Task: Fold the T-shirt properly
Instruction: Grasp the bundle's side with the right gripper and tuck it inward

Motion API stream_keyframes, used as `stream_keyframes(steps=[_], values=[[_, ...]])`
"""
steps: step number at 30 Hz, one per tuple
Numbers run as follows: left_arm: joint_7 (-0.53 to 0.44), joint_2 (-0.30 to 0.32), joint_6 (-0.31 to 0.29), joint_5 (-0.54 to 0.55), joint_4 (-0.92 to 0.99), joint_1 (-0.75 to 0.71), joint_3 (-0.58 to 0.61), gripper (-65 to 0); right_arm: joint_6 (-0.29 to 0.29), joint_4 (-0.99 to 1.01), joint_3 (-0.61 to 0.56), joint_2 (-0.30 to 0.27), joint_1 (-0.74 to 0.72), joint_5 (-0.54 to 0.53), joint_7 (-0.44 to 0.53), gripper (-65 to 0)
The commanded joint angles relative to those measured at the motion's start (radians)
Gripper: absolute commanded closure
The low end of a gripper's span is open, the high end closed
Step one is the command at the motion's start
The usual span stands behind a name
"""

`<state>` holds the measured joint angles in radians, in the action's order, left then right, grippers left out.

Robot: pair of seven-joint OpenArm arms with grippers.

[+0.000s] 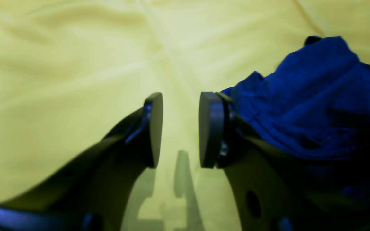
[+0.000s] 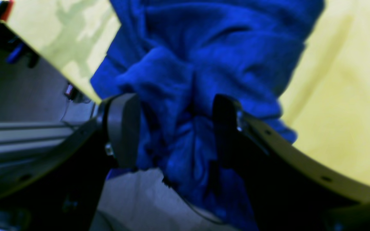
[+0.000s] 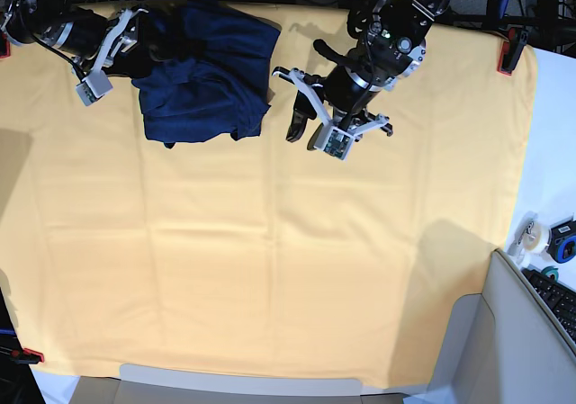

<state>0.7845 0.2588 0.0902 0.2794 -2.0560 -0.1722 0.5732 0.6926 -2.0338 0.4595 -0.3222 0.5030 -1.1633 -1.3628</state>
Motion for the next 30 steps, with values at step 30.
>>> stream_keyframes(steps=[30], values=[[-0.024, -0.002, 0.001, 0.001, -0.004, 0.007, -0.005, -19.0, 0.006, -0.014, -0.307, 0.002, -0.071, 0.205, 0.018, -9.8]])
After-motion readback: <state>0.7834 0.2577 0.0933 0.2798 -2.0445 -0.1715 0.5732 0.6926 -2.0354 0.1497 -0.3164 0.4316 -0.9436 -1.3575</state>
